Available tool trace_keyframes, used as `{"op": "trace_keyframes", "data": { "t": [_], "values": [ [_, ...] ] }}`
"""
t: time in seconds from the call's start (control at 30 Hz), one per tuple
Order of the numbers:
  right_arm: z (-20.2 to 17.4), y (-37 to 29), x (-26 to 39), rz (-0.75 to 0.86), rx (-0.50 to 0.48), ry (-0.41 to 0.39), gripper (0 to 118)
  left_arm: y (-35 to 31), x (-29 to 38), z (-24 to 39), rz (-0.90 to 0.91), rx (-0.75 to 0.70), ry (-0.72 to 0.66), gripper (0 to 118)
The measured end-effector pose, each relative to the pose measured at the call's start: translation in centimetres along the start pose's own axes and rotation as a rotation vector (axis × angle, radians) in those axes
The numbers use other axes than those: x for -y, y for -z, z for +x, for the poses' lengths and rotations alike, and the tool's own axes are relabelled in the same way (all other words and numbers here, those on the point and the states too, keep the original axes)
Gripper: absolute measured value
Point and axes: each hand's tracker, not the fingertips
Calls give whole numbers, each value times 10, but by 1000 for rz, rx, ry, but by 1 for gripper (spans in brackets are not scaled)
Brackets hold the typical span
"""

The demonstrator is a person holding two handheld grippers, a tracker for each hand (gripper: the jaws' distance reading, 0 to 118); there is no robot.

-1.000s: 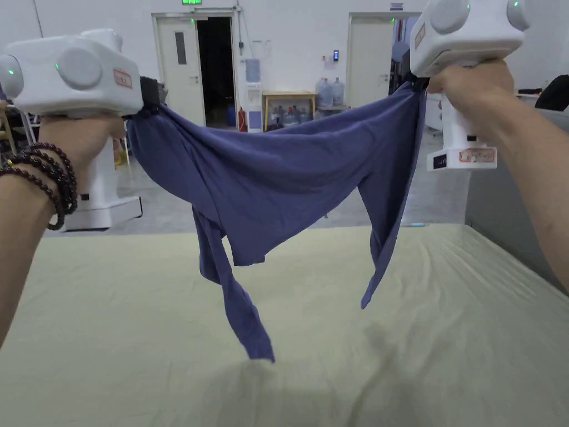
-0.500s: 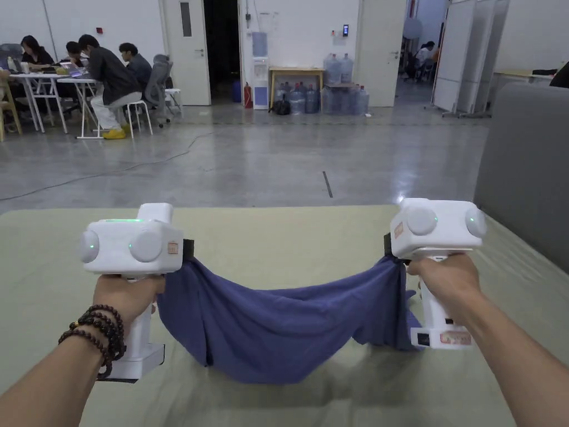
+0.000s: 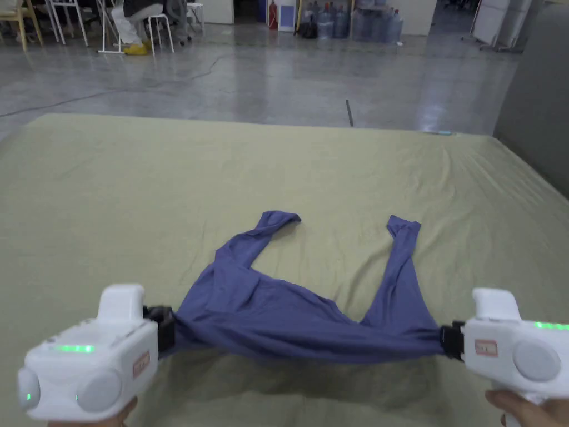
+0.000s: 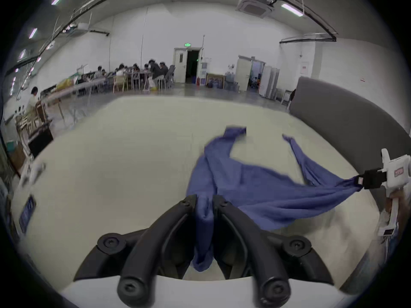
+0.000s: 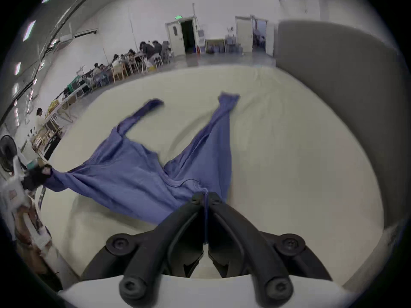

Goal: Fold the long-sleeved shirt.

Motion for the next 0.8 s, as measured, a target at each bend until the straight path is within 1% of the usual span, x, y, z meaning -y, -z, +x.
{"op": "trace_keyframes", "data": {
  "t": [0.07, 0.13, 0.27, 0.37, 0.4, 0.43, 0.47, 0.5, 0.53, 0.57, 0.63, 0.67, 0.7, 0.73, 0.77, 0.8],
  "values": [
    [7, -5, 40, -57, -4, 36, 3, -16, 41, 0, -55, 0, 10, 12],
    [11, -7, 69, -92, 25, 25, 3, -26, 68, -1, -78, -3, 17, 12],
    [15, 0, 96, -129, 73, -19, 3, -37, 88, -1, -82, -10, 13, 12],
    [14, 8, 97, -136, 72, -15, 3, -36, 87, -1, -82, -12, 22, 12],
    [13, 8, 95, -138, 72, -17, 12, -36, 86, -1, -71, -13, 18, 21],
    [12, 3, 93, -126, 60, -21, 37, -38, 81, -2, -63, -9, 9, 55],
    [10, -1, 90, -120, 61, -26, 84, -42, 77, -1, -65, -4, 2, 103],
    [10, -4, 86, -119, 67, -31, 118, -42, 70, -3, -88, 1, -10, 118],
    [9, -10, 82, -117, 73, -30, 118, -47, 68, -5, 4, 64, -45, 118],
    [12, -23, 75, -45, 69, -35, 117, -54, 50, -7, 11, 48, -44, 118],
    [11, -36, 66, -16, 86, -28, 115, -70, 32, -6, 1, 32, -48, 118],
    [10, -43, 62, 5, 88, -24, 112, -76, 22, -6, 18, 24, -55, 118],
    [4, -55, 55, 24, 69, -26, 96, -81, 14, -7, 30, 21, -66, 118],
    [2, -60, 54, 38, 56, -24, 66, -80, 26, -11, 34, 21, -82, 105],
    [0, -62, 53, 39, 54, -19, 19, -82, 23, -12, 37, 20, -93, 68],
    [-2, -62, 55, 40, 57, -17, 3, -84, 21, -13, 41, 31, -106, 0]
  ]
}}
